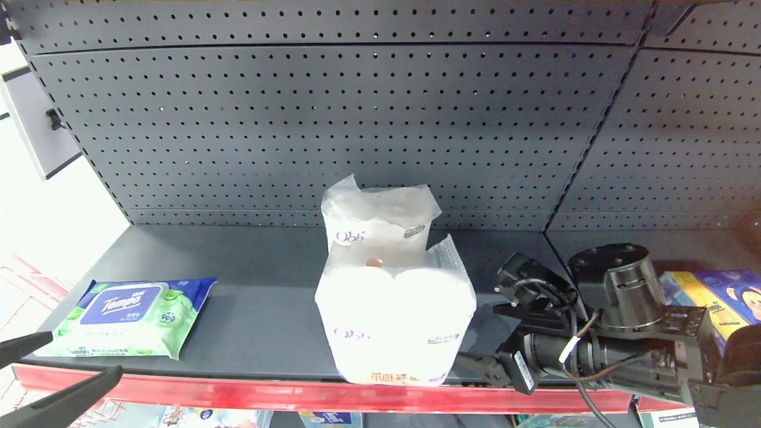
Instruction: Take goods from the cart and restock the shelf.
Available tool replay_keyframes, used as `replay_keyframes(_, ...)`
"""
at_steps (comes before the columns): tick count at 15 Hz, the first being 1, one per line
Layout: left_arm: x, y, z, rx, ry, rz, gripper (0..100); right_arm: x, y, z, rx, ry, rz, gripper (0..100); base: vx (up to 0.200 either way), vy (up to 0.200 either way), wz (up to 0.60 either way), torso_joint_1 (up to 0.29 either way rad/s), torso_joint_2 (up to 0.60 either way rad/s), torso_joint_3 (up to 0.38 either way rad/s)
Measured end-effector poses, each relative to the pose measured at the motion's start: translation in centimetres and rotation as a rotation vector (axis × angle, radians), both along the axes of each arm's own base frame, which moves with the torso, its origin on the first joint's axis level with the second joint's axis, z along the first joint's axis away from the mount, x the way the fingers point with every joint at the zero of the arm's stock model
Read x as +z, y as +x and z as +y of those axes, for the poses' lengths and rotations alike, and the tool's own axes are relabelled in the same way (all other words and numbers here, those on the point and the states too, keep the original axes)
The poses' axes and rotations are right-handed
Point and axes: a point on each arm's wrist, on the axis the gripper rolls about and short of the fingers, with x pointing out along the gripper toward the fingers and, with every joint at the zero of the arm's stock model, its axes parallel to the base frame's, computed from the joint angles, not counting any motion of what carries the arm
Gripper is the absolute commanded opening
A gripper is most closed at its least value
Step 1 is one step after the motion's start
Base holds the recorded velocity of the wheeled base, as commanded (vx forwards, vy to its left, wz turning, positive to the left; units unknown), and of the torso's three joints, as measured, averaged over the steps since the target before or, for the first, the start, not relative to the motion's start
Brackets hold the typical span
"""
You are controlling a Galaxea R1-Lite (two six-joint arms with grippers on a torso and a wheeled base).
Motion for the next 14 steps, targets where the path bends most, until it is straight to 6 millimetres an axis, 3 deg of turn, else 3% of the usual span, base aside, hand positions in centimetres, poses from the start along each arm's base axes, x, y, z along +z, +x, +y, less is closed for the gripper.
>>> replay_keyframes(14, -0.3, -0.1, 0.0, 0.001, -0.001, 0.009, 100, -0.3, -0.1, 1.4, 0.038, 0.003, 0.015, 100, 0.0, 0.0, 0.0, 0.0, 0.0, 0.0)
